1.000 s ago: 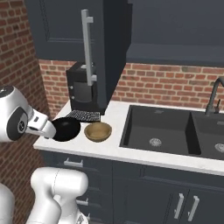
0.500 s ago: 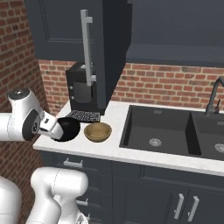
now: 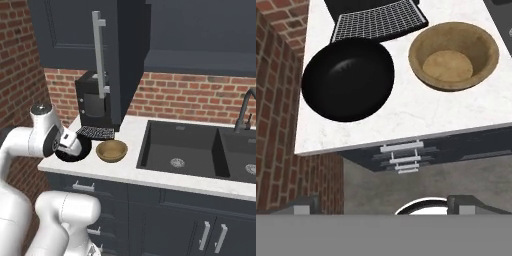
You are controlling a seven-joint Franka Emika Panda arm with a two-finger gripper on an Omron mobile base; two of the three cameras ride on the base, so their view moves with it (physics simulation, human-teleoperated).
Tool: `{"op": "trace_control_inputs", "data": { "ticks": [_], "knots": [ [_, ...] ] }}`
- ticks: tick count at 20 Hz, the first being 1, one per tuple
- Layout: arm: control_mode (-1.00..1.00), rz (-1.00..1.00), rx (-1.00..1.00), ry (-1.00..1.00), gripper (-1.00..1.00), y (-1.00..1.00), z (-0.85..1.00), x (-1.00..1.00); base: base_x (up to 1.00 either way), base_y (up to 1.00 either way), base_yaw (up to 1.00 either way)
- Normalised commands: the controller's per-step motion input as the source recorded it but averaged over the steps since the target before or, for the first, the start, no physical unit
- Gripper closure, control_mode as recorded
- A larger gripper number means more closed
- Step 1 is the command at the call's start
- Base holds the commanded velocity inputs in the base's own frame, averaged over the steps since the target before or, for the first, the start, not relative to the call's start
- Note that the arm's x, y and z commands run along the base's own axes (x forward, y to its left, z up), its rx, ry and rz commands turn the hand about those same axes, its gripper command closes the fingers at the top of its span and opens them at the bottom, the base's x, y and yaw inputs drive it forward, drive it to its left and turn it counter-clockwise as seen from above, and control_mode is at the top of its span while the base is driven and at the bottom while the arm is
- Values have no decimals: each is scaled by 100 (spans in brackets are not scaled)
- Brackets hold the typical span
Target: Pick up the bowls on the counter and stack them on top of one another in the open cabinet. Place the smaller bowl on top of the larger bowl.
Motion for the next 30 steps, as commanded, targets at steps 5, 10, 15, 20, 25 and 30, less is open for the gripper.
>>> {"op": "trace_control_inputs", "data": {
  "ticks": [5, 10, 15, 20, 25, 30],
  "knots": [
    [-100, 0, 0, 0, -100, 0, -30, 76, 0, 0, 0],
    [-100, 0, 0, 0, -100, -10, -27, 75, 0, 0, 0],
    [-100, -1, -2, 3, -100, -43, -12, 66, 0, 0, 0],
    [-100, -1, -7, 8, -100, -56, -1, 20, 0, 0, 0],
    [-100, -2, -10, 7, -100, -26, -29, 10, 0, 0, 0],
    [-100, 0, -5, 2, -100, -17, -39, 14, 0, 0, 0]
  ]
}}
